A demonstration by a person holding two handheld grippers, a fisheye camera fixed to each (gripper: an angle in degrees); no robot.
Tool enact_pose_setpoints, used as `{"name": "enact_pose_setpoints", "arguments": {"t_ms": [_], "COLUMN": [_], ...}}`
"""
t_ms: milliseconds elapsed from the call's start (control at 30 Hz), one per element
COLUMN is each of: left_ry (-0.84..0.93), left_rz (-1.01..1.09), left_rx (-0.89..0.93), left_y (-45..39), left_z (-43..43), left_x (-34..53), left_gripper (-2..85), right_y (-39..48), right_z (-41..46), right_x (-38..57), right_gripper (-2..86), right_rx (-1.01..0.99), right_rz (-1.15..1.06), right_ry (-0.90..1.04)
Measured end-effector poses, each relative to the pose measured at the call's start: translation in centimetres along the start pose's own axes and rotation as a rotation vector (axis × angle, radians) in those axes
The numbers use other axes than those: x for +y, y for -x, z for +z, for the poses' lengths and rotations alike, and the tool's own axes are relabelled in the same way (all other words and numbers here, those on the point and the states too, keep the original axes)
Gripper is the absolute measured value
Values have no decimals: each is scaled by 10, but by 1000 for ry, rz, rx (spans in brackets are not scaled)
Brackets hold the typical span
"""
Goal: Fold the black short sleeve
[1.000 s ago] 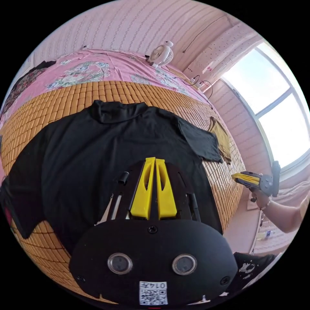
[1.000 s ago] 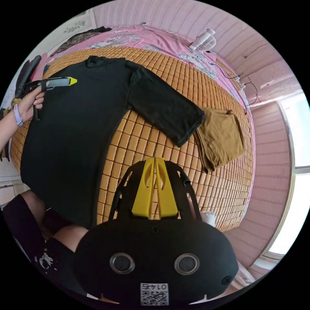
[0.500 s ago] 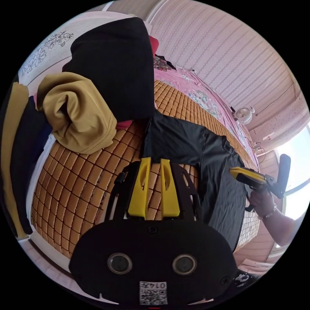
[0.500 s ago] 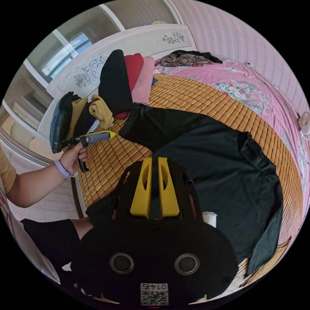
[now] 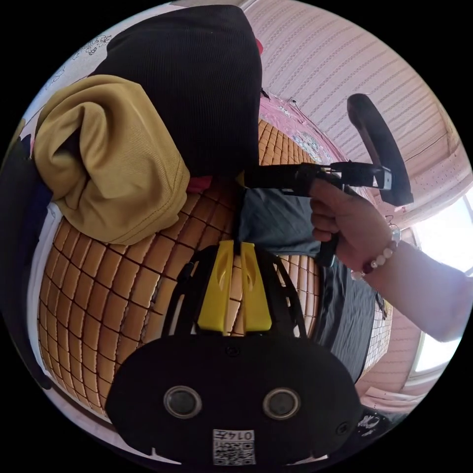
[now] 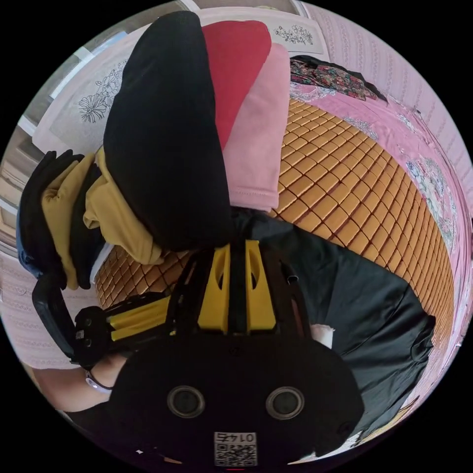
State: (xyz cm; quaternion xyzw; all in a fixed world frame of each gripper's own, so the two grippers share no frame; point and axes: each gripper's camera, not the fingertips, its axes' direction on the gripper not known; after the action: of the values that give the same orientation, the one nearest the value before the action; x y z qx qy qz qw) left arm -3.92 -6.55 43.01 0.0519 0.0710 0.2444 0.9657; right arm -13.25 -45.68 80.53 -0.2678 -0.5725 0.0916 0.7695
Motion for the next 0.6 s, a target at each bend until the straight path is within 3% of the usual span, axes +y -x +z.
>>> {"name": "enact_pose_setpoints", "arguments": {"t_ms": [267, 433, 600], "left_ry": [10, -69, -114], "left_rz": [5, 159, 375], "left_rx": [23, 58, 218], "left_y": [-1, -41, -113], "left_z": [1, -13, -26], "left_x": [6, 25, 43], "left_gripper": [-9, -9, -9], "right_y": [-45, -92, -129], "right_z": [-16, -59, -128], "right_x": [50, 129, 236], "right_gripper": [-7, -7, 0], "right_rx": [-125, -271, -365], "right_rz": [115, 263, 319], "right_ry": [-89, -241, -469]}}
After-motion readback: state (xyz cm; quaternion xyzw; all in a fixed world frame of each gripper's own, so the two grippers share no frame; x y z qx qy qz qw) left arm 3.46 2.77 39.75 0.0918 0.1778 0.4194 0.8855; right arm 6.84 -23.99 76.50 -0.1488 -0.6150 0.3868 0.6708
